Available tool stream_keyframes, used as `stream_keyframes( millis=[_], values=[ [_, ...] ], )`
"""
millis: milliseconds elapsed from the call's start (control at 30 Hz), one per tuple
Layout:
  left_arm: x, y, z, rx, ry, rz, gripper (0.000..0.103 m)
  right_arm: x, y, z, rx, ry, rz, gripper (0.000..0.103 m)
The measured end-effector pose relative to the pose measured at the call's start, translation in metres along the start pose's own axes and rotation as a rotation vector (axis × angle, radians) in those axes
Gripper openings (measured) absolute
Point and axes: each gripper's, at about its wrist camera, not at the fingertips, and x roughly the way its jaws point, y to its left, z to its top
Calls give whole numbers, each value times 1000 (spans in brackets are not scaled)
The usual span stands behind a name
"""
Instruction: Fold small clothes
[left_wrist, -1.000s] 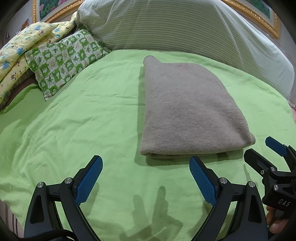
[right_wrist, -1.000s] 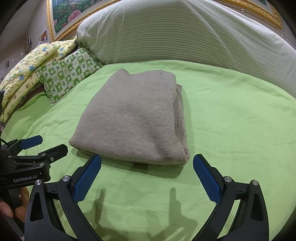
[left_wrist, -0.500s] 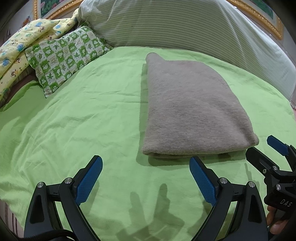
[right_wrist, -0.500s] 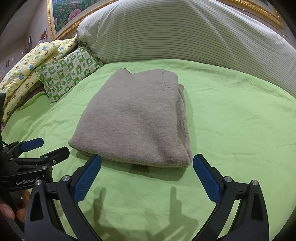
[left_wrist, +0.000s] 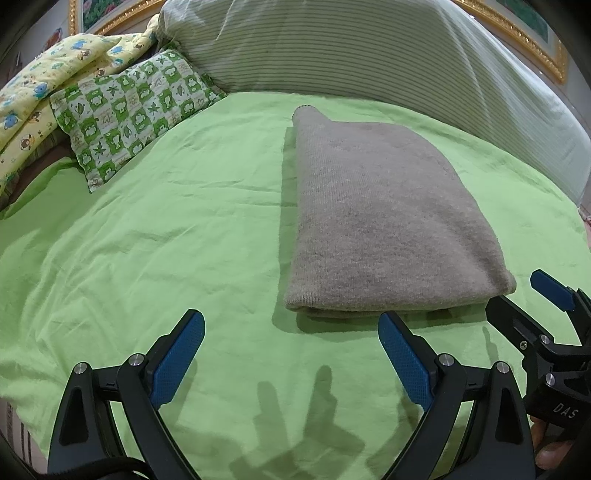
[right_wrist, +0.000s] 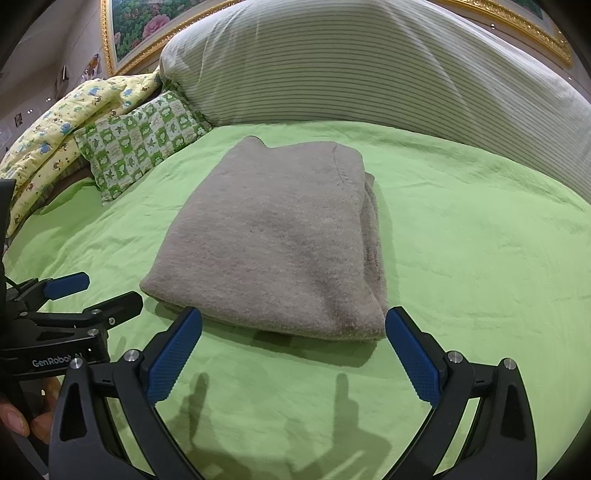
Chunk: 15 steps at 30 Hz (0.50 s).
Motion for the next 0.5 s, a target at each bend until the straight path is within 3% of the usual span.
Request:
stream_keyframes(
  millis=[500],
  values=[
    [0, 0, 3, 4, 2, 3, 96, 0, -5, 7, 9, -10, 7, 99]
  ],
)
